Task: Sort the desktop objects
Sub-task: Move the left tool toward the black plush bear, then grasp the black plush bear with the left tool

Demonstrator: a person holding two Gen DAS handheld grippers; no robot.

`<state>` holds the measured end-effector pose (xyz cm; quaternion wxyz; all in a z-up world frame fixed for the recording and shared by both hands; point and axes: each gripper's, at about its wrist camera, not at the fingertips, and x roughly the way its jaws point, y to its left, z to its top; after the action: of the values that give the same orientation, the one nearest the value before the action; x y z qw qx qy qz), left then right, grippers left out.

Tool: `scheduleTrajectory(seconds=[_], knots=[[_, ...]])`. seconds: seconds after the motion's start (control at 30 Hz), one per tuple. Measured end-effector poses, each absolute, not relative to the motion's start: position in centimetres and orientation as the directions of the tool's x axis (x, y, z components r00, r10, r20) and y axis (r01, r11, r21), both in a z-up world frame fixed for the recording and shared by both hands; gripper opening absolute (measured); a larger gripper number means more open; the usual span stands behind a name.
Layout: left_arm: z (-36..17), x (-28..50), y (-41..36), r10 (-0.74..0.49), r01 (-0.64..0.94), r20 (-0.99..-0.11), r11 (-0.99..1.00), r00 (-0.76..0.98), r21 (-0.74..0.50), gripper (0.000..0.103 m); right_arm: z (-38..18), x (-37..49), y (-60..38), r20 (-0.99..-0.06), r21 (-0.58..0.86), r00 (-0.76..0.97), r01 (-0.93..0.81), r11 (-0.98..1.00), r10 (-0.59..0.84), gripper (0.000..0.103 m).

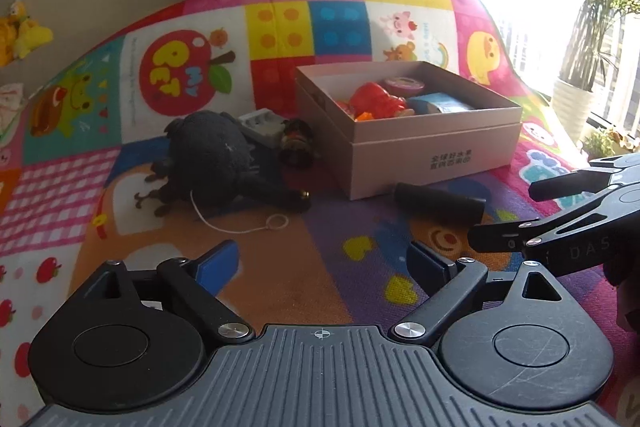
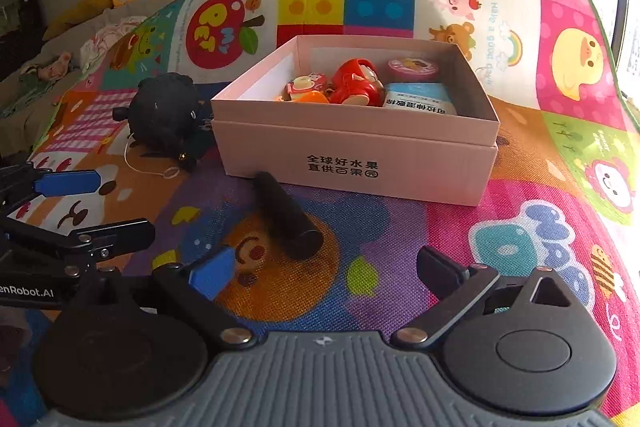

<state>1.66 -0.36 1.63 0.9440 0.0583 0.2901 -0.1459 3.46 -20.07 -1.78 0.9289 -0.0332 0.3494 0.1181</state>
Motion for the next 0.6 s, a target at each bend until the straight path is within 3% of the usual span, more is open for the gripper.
scheduleTrajectory(seconds=[0.13, 0.23, 0.43, 0.6], knots=[[1.8, 2.0, -0.3, -0.231, 0.298, -0.548, 0.954, 0.804, 0.035, 0.096, -2.2, 4.3, -20.8, -0.643, -0.074, 0.764, -0.121, 0.99, 0.045, 0.099], [2.1, 3.0, 0.0, -0.186, 0.251, -0.531, 0.967, 0.827, 0.053, 0.097, -2.0, 4.4, -22.6, -0.632, -0.056, 0.775, -0.035, 0.998, -0.009, 0.099], [2.4, 7.7, 0.4, -0.053, 0.117, -0.491, 0.988, 0.87, 0.1, 0.098, -1.9, 2.3, -24.6, -0.629, 0.039, 0.776, -0.032, 0.999, 0.049, 0.099], [0.6, 12.1, 0.1, 0.069, 0.056, -0.473, 0.968, 0.878, 0.244, 0.097, -2.2, 2.0, -25.2, -0.629, 0.081, 0.775, -0.015, 0.997, 0.063, 0.102]])
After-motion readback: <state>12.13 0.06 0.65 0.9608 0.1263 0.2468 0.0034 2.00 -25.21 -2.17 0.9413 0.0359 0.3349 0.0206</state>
